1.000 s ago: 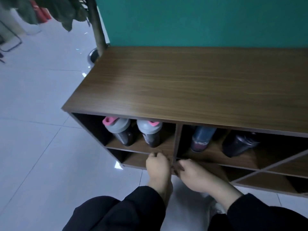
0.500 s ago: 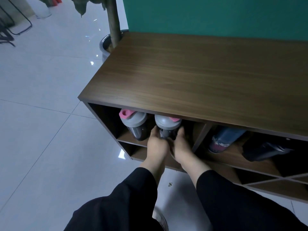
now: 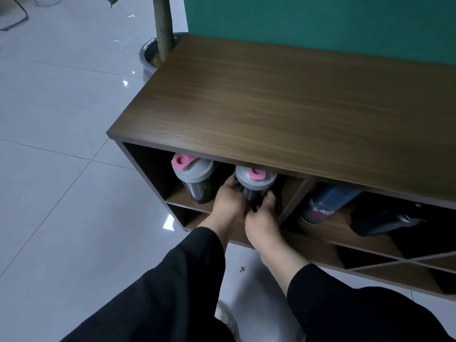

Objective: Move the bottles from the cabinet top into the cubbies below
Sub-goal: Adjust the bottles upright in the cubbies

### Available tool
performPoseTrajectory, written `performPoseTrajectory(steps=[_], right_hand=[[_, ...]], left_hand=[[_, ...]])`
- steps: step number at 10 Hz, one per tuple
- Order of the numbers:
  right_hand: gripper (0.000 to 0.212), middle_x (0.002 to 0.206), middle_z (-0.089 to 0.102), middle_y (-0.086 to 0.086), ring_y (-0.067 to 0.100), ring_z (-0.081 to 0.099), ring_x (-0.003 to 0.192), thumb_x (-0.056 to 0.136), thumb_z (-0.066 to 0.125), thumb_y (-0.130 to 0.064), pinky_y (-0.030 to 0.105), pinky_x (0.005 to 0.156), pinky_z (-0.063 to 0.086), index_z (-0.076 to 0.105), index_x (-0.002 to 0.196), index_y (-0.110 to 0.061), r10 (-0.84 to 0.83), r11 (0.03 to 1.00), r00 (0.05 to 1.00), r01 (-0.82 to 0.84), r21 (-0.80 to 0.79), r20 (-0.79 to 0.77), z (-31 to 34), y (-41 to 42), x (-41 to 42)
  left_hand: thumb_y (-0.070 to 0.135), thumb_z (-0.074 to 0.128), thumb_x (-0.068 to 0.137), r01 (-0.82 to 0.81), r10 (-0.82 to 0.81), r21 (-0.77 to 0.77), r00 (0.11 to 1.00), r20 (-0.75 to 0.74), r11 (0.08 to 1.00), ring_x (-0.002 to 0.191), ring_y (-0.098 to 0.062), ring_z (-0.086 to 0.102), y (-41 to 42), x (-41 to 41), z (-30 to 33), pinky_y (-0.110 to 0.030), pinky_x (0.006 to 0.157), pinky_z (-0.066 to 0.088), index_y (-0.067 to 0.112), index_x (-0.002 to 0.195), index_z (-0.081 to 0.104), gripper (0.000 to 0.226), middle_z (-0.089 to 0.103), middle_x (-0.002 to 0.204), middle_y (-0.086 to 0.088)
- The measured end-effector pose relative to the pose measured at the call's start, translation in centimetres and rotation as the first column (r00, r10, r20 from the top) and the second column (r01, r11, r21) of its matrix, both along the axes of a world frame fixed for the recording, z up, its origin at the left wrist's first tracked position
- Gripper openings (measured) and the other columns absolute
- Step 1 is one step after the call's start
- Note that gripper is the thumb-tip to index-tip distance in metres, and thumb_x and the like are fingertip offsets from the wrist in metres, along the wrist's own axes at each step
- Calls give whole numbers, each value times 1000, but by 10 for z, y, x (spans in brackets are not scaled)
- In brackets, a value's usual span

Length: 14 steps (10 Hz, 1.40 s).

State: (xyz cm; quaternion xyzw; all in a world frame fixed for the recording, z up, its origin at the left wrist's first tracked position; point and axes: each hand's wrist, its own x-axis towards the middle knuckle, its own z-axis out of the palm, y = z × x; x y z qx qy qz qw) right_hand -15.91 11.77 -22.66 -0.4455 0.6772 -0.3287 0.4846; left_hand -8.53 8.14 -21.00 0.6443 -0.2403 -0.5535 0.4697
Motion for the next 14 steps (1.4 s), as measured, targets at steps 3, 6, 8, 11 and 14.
performPoseTrajectory(steps=[3, 6, 8, 11, 14], right_hand=[[38, 126, 64, 22, 42, 62, 114, 98, 50, -17, 50, 98, 51, 54, 133, -3, 191, 944, 979, -205, 260, 78, -3, 15, -1], [48, 137, 40, -14, 10, 38, 136, 105, 32, -6, 29, 108, 34, 34, 151, -21, 107, 941, 849, -254, 224, 517, -10, -9, 57], [39, 119, 63, -11, 4, 61, 102, 98, 45, -36, 19, 76, 55, 46, 136, -29, 212, 901, 852, -360, 241, 479, -7, -24, 75], [30, 115, 60, -6, 13, 59, 112, 89, 43, -8, 44, 108, 45, 47, 108, -30, 363, 921, 909, -383, 68, 205, -15, -41, 74], [38, 115, 52, -10, 16, 50, 115, 89, 47, -19, 44, 108, 42, 44, 126, -30, 378, 916, 912, -393, 81, 157, -17, -41, 73]], left_hand=[[-3, 49, 92, -490, 501, 226, 865, 6, 842, 105, -41, 67, 23, 15, -25, -45, 89, 56, 17, 101, 61, 26, 67, 109, -17], [-6, 46, 99, -700, 705, 85, 701, -107, 709, 95, -22, 62, 2, 69, -11, -24, 84, 53, 11, 154, 40, 57, 60, 98, 3], [-3, 49, 69, -616, 610, 59, 755, -241, 785, 109, -35, 71, 2, 69, -20, -55, 101, 55, 15, 139, 60, 73, 75, 114, -16], [-9, 48, 87, -598, 599, 58, 786, -156, 800, 112, -27, 70, -2, 71, -44, -47, 103, 55, 14, 140, 58, 59, 72, 121, -8], [-6, 44, 92, -631, 632, 64, 758, -163, 773, 122, -28, 63, -1, 71, -43, -47, 110, 49, 15, 154, 39, 66, 64, 135, -9]])
